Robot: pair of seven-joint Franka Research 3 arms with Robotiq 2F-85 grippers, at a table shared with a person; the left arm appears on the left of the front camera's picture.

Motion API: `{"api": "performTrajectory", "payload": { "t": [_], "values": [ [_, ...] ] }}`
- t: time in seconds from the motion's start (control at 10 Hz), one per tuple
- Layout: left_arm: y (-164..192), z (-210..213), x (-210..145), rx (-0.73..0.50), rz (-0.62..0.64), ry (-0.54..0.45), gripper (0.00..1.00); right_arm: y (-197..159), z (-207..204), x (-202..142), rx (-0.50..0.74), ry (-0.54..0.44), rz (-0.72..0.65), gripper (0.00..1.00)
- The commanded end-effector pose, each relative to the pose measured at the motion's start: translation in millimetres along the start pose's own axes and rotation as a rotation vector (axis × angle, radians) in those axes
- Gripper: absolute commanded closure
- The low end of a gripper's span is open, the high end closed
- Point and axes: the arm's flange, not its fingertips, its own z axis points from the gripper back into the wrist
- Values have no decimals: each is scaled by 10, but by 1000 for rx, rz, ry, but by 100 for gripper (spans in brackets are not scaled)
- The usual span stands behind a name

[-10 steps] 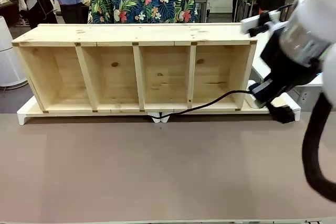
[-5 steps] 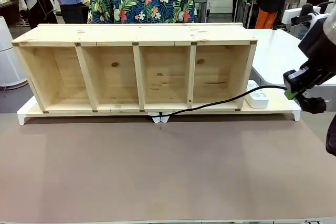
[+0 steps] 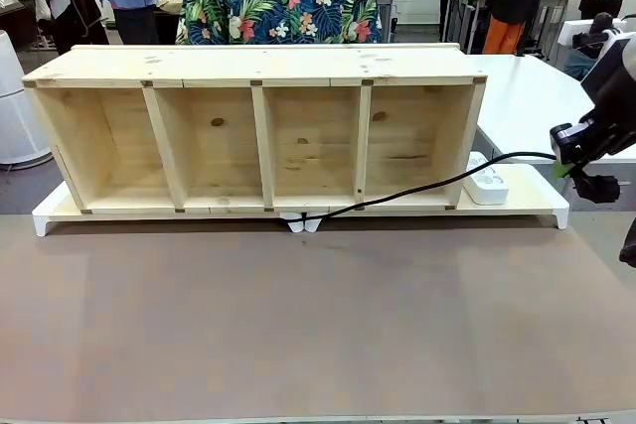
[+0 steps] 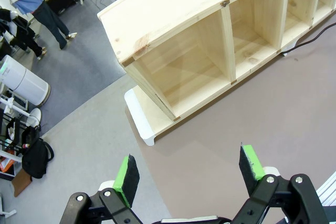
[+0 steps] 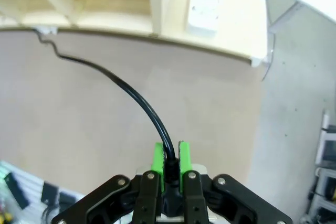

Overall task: Perform cable management.
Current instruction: Pull the grasped Power Cable to the location of the Power Strip.

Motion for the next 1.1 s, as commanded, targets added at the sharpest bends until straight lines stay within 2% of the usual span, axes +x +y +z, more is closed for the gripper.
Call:
{"api": "performTrajectory", "payload": {
  "t": [0.0, 0.3, 0.7, 0.8, 1.0],
  "values": [
    [0, -18, 25, 9, 16, -9, 0, -51, -689, -689, -44, -74, -18, 86],
    [0, -18, 25, 9, 16, -9, 0, -195, -773, -307, -35, -111, -29, 86],
    [0, -18, 25, 9, 16, -9, 0, -217, -753, -125, -13, -128, -19, 86],
    [0, -18, 25, 9, 16, -9, 0, -224, -612, 328, -32, -92, -36, 86],
    [0, -18, 25, 9, 16, -9, 0, -224, -612, 328, -32, -92, -36, 86]
  ]
}}
